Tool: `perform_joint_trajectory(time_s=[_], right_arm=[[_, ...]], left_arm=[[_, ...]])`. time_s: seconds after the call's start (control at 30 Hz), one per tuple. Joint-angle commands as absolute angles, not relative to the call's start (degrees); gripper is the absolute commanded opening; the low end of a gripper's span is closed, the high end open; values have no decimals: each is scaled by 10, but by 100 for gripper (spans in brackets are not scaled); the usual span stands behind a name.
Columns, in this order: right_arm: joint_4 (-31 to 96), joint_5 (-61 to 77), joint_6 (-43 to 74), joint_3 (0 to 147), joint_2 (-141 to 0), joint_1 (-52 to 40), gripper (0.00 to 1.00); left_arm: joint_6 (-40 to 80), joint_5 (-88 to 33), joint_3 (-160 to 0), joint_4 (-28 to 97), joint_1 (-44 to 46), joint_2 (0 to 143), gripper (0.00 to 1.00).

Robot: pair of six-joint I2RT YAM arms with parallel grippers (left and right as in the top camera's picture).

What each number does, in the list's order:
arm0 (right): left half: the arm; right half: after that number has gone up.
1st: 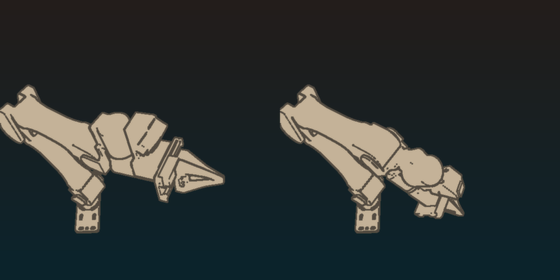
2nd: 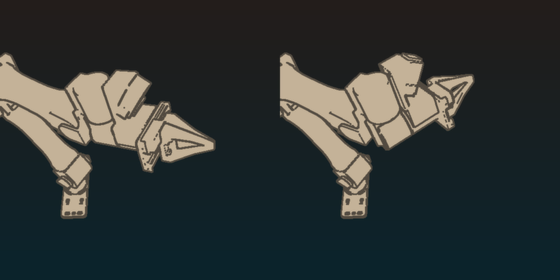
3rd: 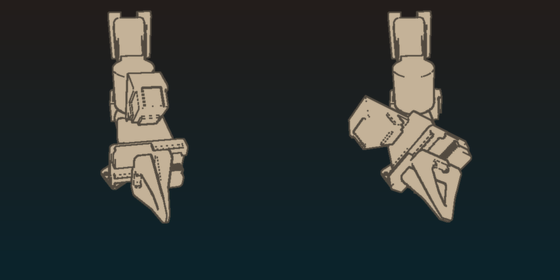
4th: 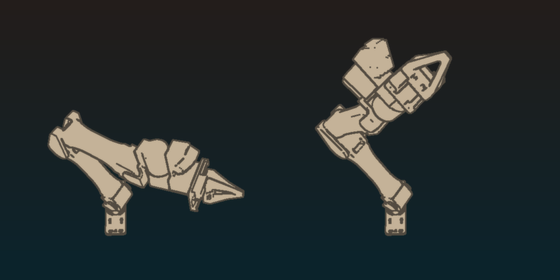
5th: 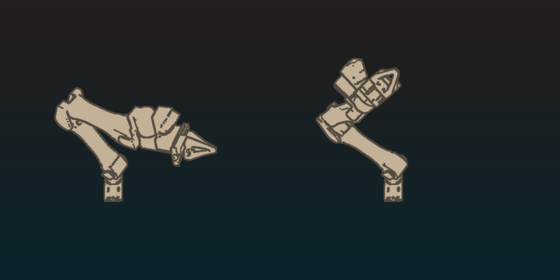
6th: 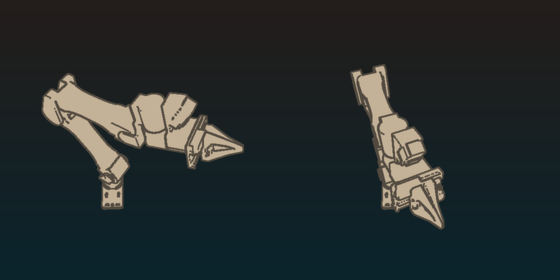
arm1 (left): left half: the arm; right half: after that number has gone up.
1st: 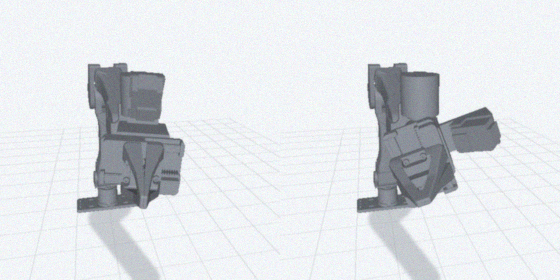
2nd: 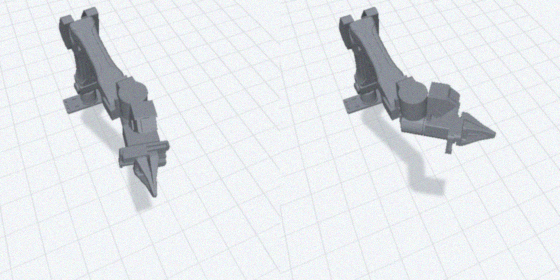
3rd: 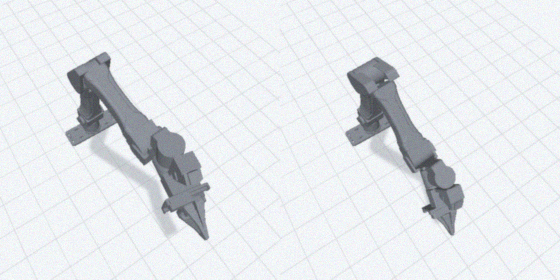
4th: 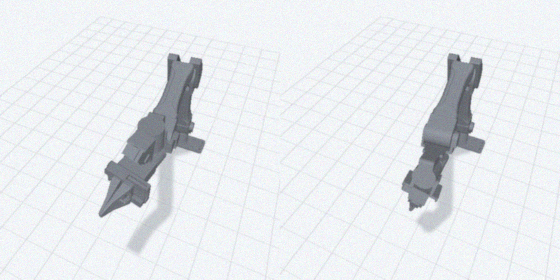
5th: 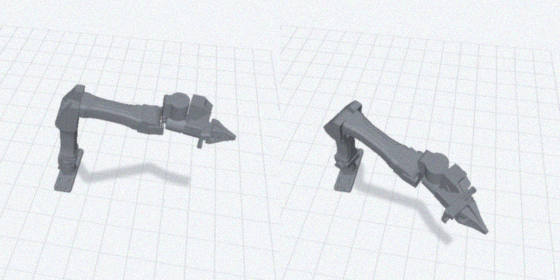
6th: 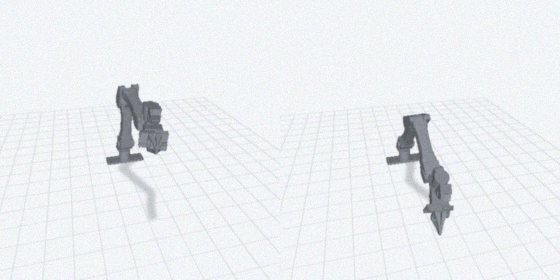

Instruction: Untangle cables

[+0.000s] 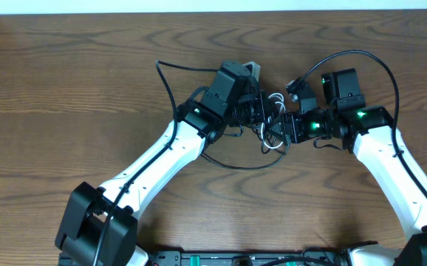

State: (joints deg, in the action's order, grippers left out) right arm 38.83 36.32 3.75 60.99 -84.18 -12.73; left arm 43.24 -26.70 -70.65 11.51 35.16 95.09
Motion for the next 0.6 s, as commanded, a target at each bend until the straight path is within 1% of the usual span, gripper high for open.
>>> perform_joint_trajectory(time_s=[0.0, 0.1, 0.2, 0.33, 0.4, 0.57], right_arm=[[378, 406, 43, 612, -843, -132, 46], [375, 392, 43, 611, -843, -132, 31], [382, 357, 43, 611, -843, -132, 18], [393, 329, 43, 611, -843, -132, 6], [392, 329, 43, 611, -843, -132, 2], [387, 324, 43, 612, -843, -132, 1]], left_arm=[[494, -282, -715, 108, 351, 947, 8], [500, -305, -715, 97, 351, 947, 8], [513, -329, -715, 79, 351, 947, 7], [518, -350, -715, 54, 351, 947, 7], [524, -356, -715, 52, 351, 947, 7], [502, -350, -715, 56, 351, 947, 8]])
